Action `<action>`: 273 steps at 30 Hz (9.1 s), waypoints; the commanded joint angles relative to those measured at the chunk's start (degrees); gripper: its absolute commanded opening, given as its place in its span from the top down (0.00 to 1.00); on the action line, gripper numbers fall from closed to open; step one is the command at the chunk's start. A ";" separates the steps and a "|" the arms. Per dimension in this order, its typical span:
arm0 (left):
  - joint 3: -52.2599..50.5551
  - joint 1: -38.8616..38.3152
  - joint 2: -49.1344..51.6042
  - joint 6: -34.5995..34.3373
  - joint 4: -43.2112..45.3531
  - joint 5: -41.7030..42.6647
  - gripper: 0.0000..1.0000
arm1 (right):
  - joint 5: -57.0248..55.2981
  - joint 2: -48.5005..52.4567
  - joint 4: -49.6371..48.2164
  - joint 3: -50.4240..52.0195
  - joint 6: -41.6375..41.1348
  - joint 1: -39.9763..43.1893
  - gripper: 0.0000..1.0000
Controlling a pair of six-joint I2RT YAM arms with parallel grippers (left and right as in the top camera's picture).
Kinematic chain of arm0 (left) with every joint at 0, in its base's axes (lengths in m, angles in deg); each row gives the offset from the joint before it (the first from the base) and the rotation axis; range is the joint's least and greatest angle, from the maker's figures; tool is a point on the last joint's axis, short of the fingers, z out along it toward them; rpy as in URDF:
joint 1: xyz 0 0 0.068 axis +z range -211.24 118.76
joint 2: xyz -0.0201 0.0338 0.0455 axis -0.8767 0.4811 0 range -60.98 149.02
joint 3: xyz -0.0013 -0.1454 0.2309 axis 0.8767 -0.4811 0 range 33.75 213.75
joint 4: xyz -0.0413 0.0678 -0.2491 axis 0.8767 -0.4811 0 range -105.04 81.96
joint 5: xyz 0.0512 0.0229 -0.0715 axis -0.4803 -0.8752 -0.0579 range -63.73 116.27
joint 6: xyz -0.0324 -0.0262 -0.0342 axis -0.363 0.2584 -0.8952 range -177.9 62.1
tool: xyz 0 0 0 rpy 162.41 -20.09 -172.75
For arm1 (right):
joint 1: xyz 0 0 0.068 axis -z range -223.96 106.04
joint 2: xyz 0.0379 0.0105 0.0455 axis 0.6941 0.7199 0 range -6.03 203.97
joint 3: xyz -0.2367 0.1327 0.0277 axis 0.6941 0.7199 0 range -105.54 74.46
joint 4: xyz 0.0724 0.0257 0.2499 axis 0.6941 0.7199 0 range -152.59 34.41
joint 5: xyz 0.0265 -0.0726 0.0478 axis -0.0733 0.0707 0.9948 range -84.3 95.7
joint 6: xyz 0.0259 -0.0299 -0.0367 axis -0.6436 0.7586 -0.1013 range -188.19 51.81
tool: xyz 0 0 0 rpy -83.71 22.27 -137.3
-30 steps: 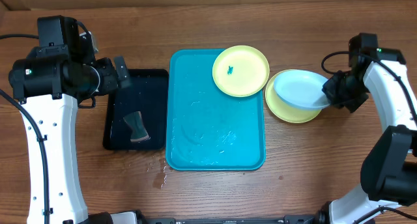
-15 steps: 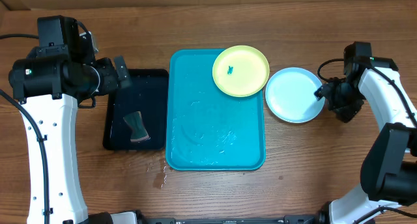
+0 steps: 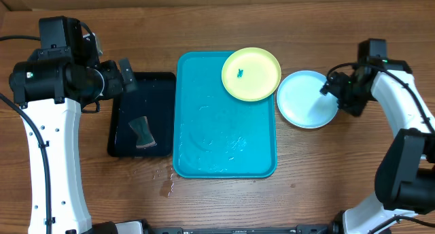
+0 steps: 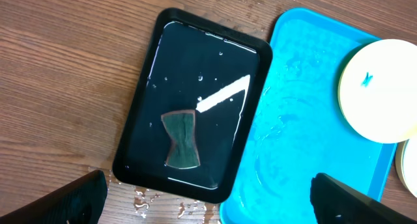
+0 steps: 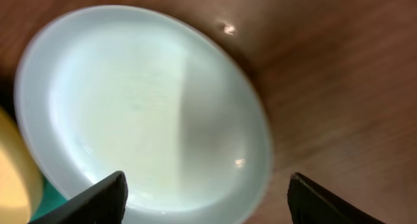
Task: Clean dirty plates on tray and stack at the side
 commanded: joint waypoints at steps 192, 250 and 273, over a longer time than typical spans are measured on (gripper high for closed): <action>0.66 0.42 0.28 0.87 0.07 -0.17 0.00 | 3.82 6.84 3.17 -8.74 -4.98 -33.55 0.83; 0.66 0.42 0.28 0.87 0.07 -0.17 0.00 | -11.89 7.21 -3.56 -0.79 -12.74 -40.00 0.79; 0.66 0.42 0.28 0.87 1.95 -0.17 0.00 | -10.97 7.50 -6.12 0.44 -12.70 -40.00 0.89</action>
